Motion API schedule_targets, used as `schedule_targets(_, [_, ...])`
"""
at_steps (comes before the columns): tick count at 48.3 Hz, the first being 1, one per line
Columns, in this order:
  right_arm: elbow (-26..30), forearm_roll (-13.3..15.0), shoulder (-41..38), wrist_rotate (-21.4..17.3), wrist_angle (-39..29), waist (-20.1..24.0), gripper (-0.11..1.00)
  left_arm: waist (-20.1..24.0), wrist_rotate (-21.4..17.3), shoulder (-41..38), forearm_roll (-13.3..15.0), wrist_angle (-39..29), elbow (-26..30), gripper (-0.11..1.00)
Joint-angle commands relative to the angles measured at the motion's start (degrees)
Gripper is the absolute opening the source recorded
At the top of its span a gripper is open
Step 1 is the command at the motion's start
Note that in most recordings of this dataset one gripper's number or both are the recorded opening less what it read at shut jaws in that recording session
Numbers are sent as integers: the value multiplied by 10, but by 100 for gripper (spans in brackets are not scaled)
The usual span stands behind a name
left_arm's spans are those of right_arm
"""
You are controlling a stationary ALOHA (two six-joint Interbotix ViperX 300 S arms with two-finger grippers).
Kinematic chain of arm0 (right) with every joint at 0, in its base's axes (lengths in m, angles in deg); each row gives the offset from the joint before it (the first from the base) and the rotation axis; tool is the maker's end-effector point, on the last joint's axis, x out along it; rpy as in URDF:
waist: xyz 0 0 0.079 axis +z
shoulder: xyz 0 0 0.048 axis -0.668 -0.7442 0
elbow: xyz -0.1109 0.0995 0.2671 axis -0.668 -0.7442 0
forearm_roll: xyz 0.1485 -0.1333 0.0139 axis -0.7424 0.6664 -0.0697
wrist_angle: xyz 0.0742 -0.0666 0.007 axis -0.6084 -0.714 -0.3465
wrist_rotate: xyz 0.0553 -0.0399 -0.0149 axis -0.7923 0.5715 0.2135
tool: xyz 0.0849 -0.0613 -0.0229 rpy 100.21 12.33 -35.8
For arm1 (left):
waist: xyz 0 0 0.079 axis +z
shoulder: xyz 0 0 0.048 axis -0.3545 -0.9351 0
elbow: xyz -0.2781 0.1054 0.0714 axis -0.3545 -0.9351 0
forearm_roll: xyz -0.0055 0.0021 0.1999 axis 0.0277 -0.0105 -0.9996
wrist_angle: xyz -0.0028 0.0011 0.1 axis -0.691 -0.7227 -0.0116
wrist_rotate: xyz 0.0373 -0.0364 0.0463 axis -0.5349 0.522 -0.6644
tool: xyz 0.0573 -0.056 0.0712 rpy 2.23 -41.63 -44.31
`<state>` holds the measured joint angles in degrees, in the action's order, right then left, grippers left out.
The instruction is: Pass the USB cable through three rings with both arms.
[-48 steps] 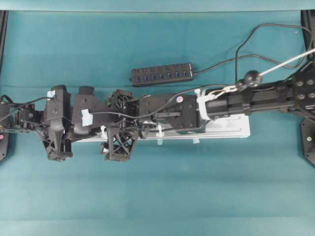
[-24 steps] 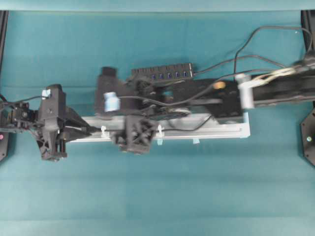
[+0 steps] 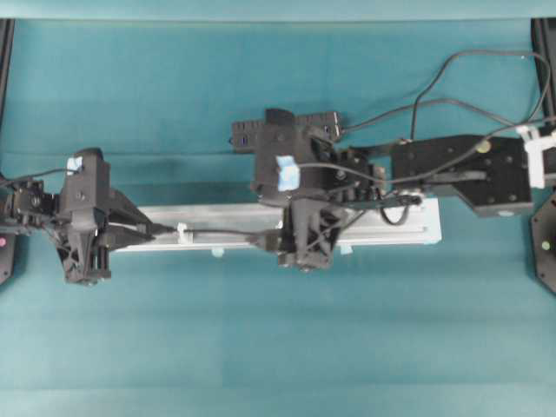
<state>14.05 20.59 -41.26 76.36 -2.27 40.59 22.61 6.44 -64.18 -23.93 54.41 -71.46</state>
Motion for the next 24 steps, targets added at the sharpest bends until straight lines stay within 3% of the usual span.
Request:
schedule_targets(1, [4, 0, 17, -4, 5, 0, 90, -2, 1, 10, 0, -2, 4, 22])
schedule_targets(24, [-6, 0, 26, -3, 4, -1, 90, -2, -2, 64, -1, -84, 29, 22])
